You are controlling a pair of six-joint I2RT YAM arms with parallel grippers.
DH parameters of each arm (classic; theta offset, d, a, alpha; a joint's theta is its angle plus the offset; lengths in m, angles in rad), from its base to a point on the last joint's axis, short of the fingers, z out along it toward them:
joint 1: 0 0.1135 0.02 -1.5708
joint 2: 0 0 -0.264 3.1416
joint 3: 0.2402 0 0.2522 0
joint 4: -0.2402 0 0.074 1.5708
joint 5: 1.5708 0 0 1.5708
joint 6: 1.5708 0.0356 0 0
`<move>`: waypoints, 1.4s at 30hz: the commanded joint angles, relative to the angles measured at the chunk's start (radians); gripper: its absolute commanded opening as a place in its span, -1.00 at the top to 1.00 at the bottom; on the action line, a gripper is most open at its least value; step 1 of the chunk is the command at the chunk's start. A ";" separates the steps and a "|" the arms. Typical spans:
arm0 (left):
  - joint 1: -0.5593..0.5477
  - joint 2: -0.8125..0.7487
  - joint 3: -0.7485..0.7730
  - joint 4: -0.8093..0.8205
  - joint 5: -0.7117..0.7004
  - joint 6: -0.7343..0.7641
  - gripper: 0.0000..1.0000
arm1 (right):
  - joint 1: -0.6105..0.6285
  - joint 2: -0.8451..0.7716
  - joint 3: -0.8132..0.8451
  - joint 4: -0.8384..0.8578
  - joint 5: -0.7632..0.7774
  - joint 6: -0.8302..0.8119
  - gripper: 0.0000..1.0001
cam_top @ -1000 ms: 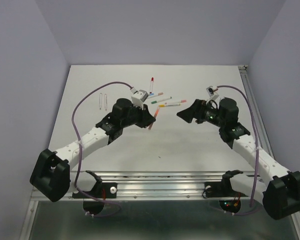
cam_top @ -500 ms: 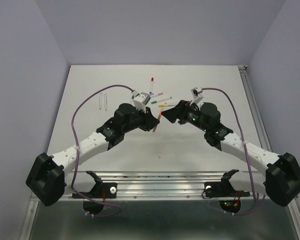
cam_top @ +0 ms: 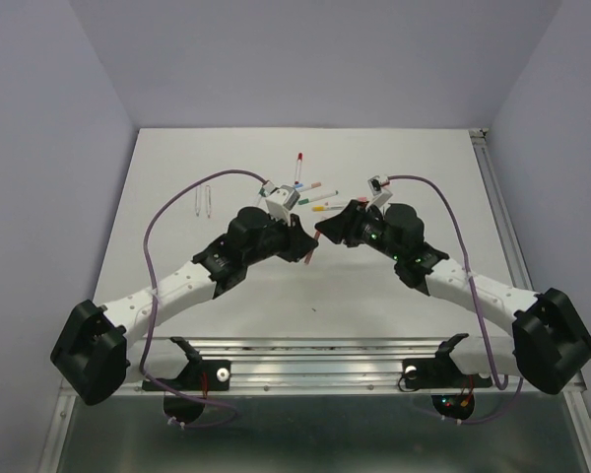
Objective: Open the pen caps
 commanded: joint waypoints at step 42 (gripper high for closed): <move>-0.447 -0.161 -0.239 -0.098 -0.196 -0.399 1.00 | -0.280 0.078 0.395 -0.355 0.392 -0.044 0.99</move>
